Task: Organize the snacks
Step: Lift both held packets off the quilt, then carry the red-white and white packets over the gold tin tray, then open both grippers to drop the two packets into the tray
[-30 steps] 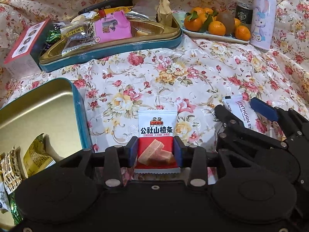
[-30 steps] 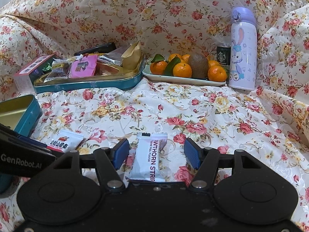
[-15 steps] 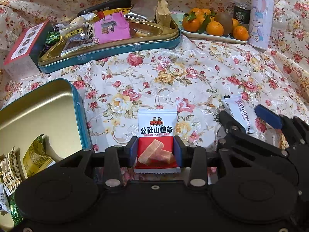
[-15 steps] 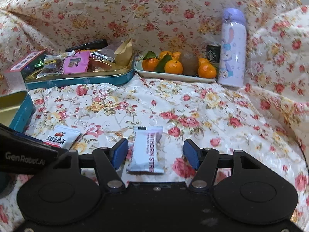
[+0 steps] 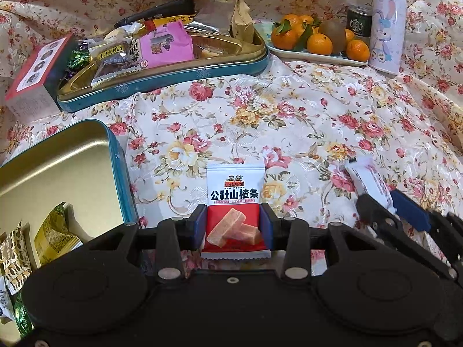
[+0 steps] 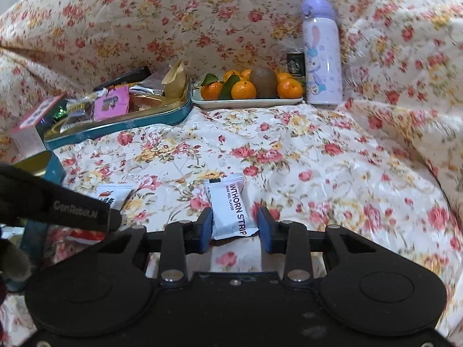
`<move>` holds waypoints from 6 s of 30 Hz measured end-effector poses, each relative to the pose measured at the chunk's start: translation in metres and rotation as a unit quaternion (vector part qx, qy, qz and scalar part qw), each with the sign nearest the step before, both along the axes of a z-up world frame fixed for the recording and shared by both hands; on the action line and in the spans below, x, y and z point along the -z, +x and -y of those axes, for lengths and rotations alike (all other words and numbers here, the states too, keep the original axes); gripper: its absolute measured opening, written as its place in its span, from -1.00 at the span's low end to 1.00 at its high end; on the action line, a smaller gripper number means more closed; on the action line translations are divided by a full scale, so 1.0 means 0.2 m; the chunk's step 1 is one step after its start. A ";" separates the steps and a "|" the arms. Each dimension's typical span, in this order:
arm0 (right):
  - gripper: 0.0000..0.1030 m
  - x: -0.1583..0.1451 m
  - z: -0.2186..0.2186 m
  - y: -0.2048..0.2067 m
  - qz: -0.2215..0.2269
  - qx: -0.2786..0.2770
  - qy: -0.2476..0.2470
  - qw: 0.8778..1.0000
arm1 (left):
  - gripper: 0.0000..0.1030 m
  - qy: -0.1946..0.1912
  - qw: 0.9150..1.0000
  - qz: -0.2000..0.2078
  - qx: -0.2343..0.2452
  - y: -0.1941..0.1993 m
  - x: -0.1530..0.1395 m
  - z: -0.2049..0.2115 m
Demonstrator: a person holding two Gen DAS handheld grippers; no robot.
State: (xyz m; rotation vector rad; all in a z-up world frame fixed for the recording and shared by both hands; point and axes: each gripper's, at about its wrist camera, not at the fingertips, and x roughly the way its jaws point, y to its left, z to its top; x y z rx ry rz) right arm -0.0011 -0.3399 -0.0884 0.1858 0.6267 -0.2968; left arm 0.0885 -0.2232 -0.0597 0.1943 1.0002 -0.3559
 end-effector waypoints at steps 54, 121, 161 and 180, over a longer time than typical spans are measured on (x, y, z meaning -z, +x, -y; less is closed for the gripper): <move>-0.36 -0.08 -0.10 -0.39 -0.036 -0.047 0.069 0.996 | -0.18 -0.042 0.996 -0.065 0.035 -0.32 -0.08 -0.22; -0.36 -0.45 -1.04 0.29 -0.008 -0.222 0.034 0.974 | -0.18 -0.028 0.980 0.041 -0.192 0.16 -0.29 -1.20; -0.31 -0.30 -1.03 0.57 -0.036 -0.191 0.022 0.981 | -0.06 -0.017 0.973 0.033 -0.228 0.16 -0.30 -1.32; 0.02 -0.42 -1.07 0.20 0.009 -0.185 0.010 0.983 | -0.06 0.008 0.975 0.066 -0.212 -0.13 -0.26 -1.31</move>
